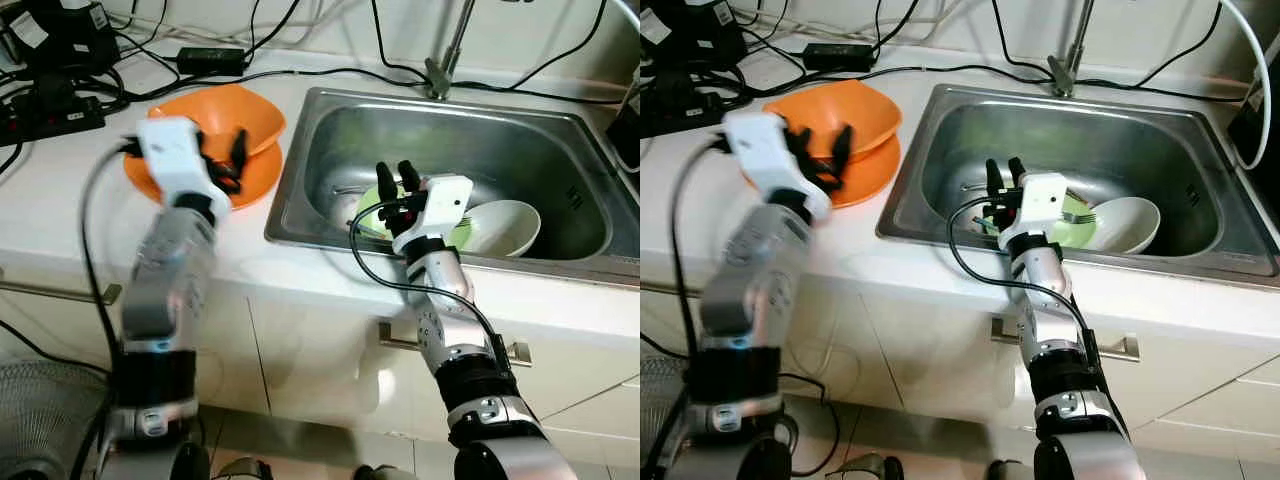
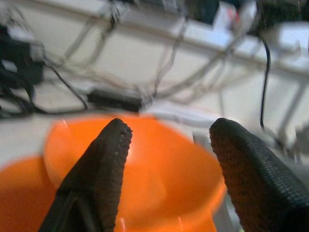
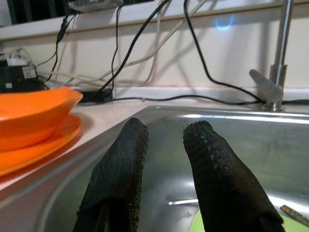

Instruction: Kitchen organization

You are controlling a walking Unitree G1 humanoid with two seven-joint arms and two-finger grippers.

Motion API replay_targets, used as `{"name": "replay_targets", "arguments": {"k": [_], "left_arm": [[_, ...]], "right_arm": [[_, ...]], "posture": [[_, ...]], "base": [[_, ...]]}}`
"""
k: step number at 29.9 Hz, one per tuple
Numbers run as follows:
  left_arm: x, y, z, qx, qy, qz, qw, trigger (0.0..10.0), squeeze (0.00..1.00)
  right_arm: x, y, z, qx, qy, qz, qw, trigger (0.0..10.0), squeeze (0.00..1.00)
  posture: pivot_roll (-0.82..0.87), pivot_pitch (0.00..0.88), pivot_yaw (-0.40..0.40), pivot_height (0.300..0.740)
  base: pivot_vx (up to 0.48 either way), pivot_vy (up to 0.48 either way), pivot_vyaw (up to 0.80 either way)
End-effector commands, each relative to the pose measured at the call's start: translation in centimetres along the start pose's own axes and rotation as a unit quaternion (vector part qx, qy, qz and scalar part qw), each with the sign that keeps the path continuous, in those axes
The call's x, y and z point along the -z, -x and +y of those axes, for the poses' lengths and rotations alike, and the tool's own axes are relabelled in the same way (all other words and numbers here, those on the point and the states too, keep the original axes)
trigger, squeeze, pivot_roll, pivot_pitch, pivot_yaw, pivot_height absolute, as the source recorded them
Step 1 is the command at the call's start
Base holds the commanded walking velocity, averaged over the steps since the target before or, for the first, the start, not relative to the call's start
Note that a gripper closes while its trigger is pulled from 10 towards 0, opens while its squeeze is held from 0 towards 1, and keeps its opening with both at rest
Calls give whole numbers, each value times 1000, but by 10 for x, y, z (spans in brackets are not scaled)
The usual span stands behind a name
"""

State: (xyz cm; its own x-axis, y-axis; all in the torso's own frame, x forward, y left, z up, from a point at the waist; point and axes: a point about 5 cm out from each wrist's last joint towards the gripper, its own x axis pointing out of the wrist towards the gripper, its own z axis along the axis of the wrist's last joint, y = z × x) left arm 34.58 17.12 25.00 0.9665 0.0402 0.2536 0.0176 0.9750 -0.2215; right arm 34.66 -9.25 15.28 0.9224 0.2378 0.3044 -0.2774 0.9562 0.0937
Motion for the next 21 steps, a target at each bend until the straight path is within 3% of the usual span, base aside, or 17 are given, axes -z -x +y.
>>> {"name": "replay_targets", "arguments": {"k": [1, 5, 6, 7, 8, 13, 16, 21], "left_arm": [[-4, -4, 5, -15, 6, -1, 1000, 10000, 1000], [-17, -10, 13, -31, -6, -12, 999, 10000, 1000], [-20, -12, 15, -35, -12, -12, 999, 10000, 878], [-21, -13, 16, -37, -16, -12, 999, 10000, 561], [-23, -13, 18, -37, -19, -10, 999, 10000, 0], [-27, -15, 28, -53, -24, 3, 998, 10000, 0], [-18, -14, 42, -113, 38, 76, 990, 10000, 0], [-18, -15, 58, -119, 51, 100, 987, 10000, 0]], "right_arm": [[15, 9, -1, 9, -11, 37, 999, 10000, 0], [15, 9, -5, 14, -9, 37, 999, 10000, 0], [14, 9, -6, 16, -8, 37, 999, 10000, 0], [14, 9, -7, 17, -8, 37, 999, 10000, 0], [14, 9, -9, 21, -7, 38, 999, 10000, 0], [14, 10, -13, 28, -5, 41, 999, 10000, 0], [15, 11, -13, 32, -7, 45, 998, 10000, 0], [17, 12, -11, 27, -6, 50, 998, 10000, 0]], "posture": [[22, 73, -6, 740], [24, 75, -5, 740], [25, 75, -6, 740], [25, 75, -6, 740], [23, 77, -3, 740], [23, 77, -4, 740], [33, 86, -6, 740], [36, 90, -7, 740]], "base": [[0, 0, 0], [0, 0, 0], [0, 0, 0], [0, 0, 0], [0, 0, 0], [0, 0, 0], [0, 0, 0], [0, 0, 0]]}}
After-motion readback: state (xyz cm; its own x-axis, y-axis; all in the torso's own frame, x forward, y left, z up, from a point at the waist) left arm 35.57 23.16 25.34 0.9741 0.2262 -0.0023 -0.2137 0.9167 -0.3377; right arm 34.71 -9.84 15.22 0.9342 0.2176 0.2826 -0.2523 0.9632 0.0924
